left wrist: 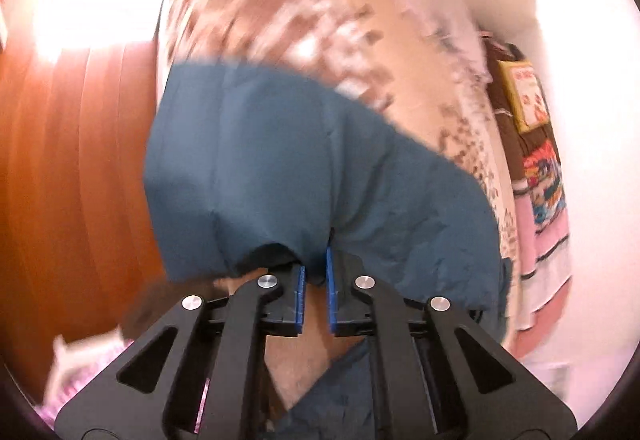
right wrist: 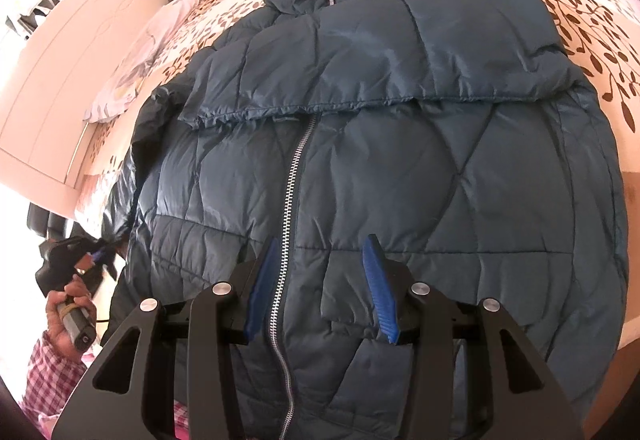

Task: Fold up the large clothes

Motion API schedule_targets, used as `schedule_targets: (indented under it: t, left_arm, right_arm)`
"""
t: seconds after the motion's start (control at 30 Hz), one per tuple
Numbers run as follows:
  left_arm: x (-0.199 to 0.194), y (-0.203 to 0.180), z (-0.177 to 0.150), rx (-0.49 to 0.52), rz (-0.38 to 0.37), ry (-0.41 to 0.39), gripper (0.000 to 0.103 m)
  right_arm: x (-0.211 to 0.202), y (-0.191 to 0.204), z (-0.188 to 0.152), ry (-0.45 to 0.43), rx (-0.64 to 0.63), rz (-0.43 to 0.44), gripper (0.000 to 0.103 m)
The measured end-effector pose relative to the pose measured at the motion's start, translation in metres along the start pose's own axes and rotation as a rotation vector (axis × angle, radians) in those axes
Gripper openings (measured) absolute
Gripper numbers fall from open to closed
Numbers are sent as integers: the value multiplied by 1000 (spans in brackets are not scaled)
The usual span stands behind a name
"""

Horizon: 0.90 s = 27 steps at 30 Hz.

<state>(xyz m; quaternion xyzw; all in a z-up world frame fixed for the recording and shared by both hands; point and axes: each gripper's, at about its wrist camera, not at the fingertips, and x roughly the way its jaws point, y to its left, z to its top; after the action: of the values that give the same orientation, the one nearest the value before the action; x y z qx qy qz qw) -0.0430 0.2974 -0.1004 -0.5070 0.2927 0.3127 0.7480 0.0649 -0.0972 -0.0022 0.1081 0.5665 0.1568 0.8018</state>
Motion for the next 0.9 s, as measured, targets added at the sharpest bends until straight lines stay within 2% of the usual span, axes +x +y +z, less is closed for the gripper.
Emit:
schedule_targets:
  t: [0.1, 0.2, 0.3, 0.4, 0.5, 0.57, 0.7, 0.83, 0.9]
  left_arm:
    - [-27, -35, 10, 172, -4, -147, 6]
    - [-56, -87, 19, 372, -60, -290, 6]
    - [-91, -149, 16, 571, -187, -400, 6]
    - [-114, -204, -1, 733, -346, -414, 6]
    - [-124, -244, -30, 843, -486, -348, 6]
    - [-121, -273, -61, 941, -581, -255, 6]
    - [-94, -306, -131, 1111, -658, -53, 6]
    - [-49, -314, -193, 1252, -603, 94, 6]
    - [-22, -312, -224, 1323, -536, 157, 7]
  right_arm:
    - [-2, -2, 0, -8, 8, 2, 46]
    - [-6, -7, -1, -20, 18, 6, 46]
    - [-12, -13, -1, -37, 31, 7, 46]
    - [-19, -23, -1, -58, 54, 7, 46]
    - [-26, -35, -1, -80, 84, 6, 46]
    - [-31, -43, -2, -94, 102, 3, 46]
    - [-40, -66, -3, -125, 155, -13, 46]
    - [-49, -92, -7, -149, 225, -27, 46]
    - [-52, -104, -10, -156, 257, -30, 46]
